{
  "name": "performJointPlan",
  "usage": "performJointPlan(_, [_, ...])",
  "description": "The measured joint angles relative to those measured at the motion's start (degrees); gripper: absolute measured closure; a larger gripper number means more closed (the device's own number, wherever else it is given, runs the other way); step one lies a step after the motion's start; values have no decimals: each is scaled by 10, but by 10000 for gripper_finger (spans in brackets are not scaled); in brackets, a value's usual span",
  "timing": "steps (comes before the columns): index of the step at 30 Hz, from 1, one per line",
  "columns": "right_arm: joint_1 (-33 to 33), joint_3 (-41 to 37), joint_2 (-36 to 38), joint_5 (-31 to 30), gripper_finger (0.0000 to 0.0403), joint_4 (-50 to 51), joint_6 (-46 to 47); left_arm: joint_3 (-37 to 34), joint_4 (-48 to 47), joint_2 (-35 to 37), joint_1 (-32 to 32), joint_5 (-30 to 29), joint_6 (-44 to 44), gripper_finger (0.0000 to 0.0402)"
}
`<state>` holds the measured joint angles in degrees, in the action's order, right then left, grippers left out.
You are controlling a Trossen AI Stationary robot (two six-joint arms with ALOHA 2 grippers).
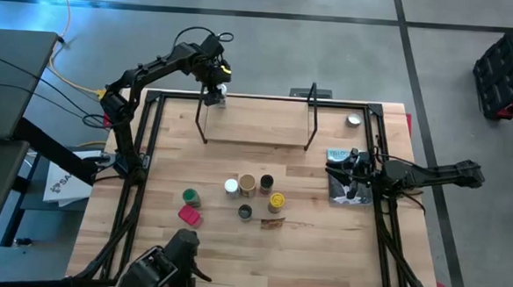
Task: Shelf spices
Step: Put the left white seasoning bottle on the shelf
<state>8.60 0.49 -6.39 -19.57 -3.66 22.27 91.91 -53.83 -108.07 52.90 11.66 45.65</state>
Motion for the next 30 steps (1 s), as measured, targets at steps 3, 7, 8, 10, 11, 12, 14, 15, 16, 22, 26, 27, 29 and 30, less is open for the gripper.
performJointPlan(3, [0,0,0,0,298,0,3,-1,-7,0,0,0,1,201])
performJointPlan(7, [0,0,0,0,298,0,3,-1,-17,0,0,-2,-1,201])
performJointPlan(8, [0,0,0,0,298,0,3,-1,-17,0,0,-2,-2,201])
performJointPlan(10, [0,0,0,0,298,0,3,-1,-18,0,0,-2,-2,201])
performJointPlan(11, [0,0,0,0,298,0,3,-2,-18,0,0,-2,-2,201])
performJointPlan(12, [0,0,0,0,298,0,3,-2,-18,0,0,-2,-3,201])
performJointPlan(14, [0,0,0,0,298,0,3,-2,-18,0,0,-2,-4,197])
performJointPlan(15, [0,0,0,0,298,0,3,-2,-18,0,0,-4,-4,193])
performJointPlan(16, [0,0,0,0,298,0,3,-2,-19,0,0,-6,-6,189])
performJointPlan(22, [0,0,0,0,298,0,3,-5,-29,-4,0,-54,-21,156])
performJointPlan(26, [0,0,0,0,298,0,3,-4,-33,-3,1,-69,-21,148])
performJointPlan(27, [0,0,0,0,298,0,3,-4,-35,-3,1,-74,-21,148])
performJointPlan(29, [0,0,0,0,298,0,3,-4,-38,-3,1,-77,-21,148])
performJointPlan(30, [0,0,0,0,298,0,3,-4,-40,-3,1,-77,-21,147])
